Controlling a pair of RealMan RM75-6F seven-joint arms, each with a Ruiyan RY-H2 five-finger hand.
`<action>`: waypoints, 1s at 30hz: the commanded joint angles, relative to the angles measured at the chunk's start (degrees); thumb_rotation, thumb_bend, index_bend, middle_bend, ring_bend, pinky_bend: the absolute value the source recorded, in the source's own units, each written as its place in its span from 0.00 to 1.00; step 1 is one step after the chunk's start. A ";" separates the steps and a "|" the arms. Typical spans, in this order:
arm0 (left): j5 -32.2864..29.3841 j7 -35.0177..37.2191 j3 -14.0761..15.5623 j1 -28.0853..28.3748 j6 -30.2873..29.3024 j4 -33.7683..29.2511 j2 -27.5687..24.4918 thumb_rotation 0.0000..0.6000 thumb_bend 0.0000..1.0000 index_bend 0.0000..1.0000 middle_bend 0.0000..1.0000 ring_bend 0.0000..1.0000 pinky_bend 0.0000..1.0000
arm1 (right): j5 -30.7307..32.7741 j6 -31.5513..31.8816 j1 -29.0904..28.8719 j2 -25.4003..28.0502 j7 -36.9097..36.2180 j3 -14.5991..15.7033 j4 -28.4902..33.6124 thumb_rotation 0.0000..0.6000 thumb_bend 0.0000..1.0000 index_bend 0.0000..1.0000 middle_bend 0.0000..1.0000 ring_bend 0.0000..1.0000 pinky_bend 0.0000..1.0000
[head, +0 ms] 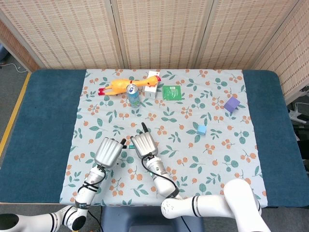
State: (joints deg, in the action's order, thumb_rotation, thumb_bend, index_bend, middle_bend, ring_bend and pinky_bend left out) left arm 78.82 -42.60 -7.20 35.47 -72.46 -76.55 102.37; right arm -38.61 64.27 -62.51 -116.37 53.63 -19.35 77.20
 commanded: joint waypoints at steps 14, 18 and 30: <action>-1.71 3.71 -1.02 -0.43 1.33 -1.40 -1.01 1.00 0.80 0.81 1.00 0.83 0.93 | -0.37 0.32 0.41 0.74 -0.08 -0.16 0.70 1.00 0.33 0.91 0.77 0.40 0.00; -1.68 5.02 -1.38 -0.48 1.11 -0.80 -0.71 1.00 0.81 0.82 1.00 0.83 0.94 | -0.39 0.20 0.66 1.03 0.03 0.30 1.00 1.00 0.33 0.91 0.77 0.40 0.00; -1.54 8.93 -2.45 -1.07 -0.36 1.11 -0.14 1.00 0.87 0.82 1.00 0.86 0.96 | -0.83 0.31 1.23 1.19 -0.74 0.43 0.15 1.00 0.33 0.92 0.77 0.40 0.00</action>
State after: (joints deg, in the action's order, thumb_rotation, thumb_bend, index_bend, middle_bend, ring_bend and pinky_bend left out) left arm 77.56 -33.66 -9.58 34.49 -73.03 -75.43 102.23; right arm -39.43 64.58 -61.29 -115.19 52.89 -18.91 77.37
